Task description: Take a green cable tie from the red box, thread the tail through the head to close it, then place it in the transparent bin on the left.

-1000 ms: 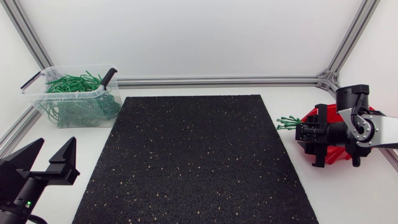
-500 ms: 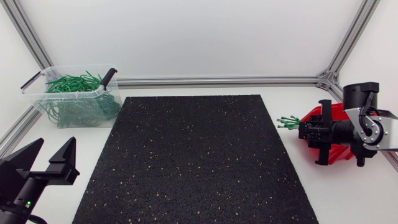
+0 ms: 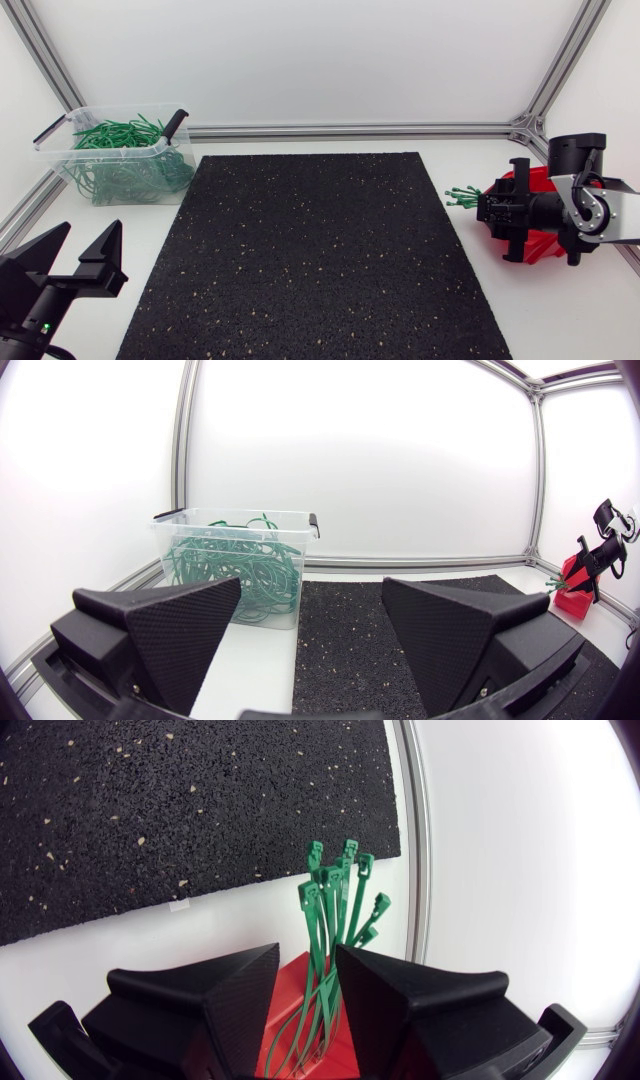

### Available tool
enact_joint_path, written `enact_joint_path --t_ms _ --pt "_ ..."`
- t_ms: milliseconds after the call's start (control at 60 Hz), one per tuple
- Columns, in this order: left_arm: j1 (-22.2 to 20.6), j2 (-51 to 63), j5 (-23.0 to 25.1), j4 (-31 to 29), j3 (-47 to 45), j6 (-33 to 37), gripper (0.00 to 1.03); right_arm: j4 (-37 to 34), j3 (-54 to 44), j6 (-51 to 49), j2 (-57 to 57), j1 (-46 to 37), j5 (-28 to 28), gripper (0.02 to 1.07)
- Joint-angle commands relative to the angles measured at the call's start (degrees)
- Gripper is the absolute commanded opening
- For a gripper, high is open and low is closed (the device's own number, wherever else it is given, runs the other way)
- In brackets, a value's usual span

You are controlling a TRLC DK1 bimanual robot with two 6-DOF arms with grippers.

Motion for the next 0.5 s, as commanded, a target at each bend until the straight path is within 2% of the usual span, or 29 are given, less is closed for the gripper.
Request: enact_joint_path --t_ms 0,250,367,483 --pt "-0.4 -0.4 -0.3 -1.3 -2.3 -1.2 0.98 0.8 -0.9 -0.7 2.0 1.0 0.6 0.48" --pt "-0.2 -0.3 -0.3 -1.3 -2.3 -1.2 0.98 3.6 -0.7 -0.6 4.3 1.2 1.9 0.48" --pt "-0.3 -0.3 -0.3 -1.3 -2.3 -1.2 0.98 4.5 -0.6 -0.8 5.8 1.1 2.2 0.28" --pt "-0.3 -0.3 -0.3 -1.4 -2.3 -1.2 0.98 5.2 -1.1 -1.0 5.9 1.1 2.4 0.27"
